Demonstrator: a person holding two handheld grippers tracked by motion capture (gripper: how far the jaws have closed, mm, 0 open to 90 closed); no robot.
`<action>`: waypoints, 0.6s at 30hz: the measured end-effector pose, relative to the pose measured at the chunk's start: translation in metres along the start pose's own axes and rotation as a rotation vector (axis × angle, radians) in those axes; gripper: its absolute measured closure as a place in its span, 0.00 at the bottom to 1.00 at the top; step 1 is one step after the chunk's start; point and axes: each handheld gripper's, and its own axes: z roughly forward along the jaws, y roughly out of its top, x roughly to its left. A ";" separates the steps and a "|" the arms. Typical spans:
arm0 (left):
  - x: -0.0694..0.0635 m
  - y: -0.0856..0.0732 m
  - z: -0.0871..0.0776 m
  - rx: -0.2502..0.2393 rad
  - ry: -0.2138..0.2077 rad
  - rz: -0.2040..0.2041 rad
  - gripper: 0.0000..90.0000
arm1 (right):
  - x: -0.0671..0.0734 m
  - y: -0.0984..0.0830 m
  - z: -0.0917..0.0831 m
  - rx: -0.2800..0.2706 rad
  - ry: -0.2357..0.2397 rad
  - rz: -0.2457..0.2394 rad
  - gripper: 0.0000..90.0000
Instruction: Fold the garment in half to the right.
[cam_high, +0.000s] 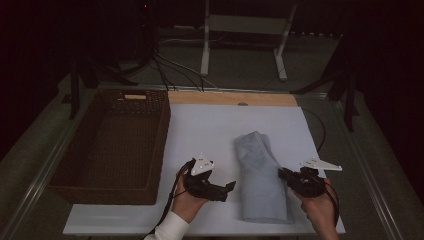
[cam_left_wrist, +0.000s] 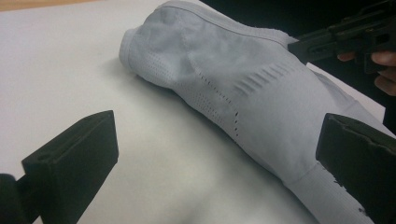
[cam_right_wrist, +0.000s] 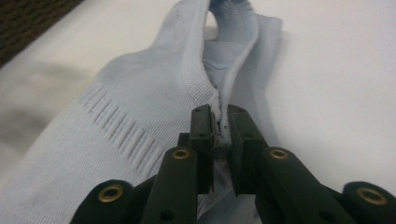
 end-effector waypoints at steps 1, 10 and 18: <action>0.000 0.000 0.000 -0.001 -0.002 0.000 0.00 | -0.002 0.000 0.000 0.000 -0.007 0.003 0.91; -0.002 0.000 0.003 -0.005 -0.046 -0.015 0.00 | -0.015 -0.005 -0.005 0.007 -0.074 0.019 0.91; -0.003 0.002 0.010 -0.019 -0.096 -0.018 0.03 | -0.020 -0.011 0.002 0.055 -0.089 0.021 0.91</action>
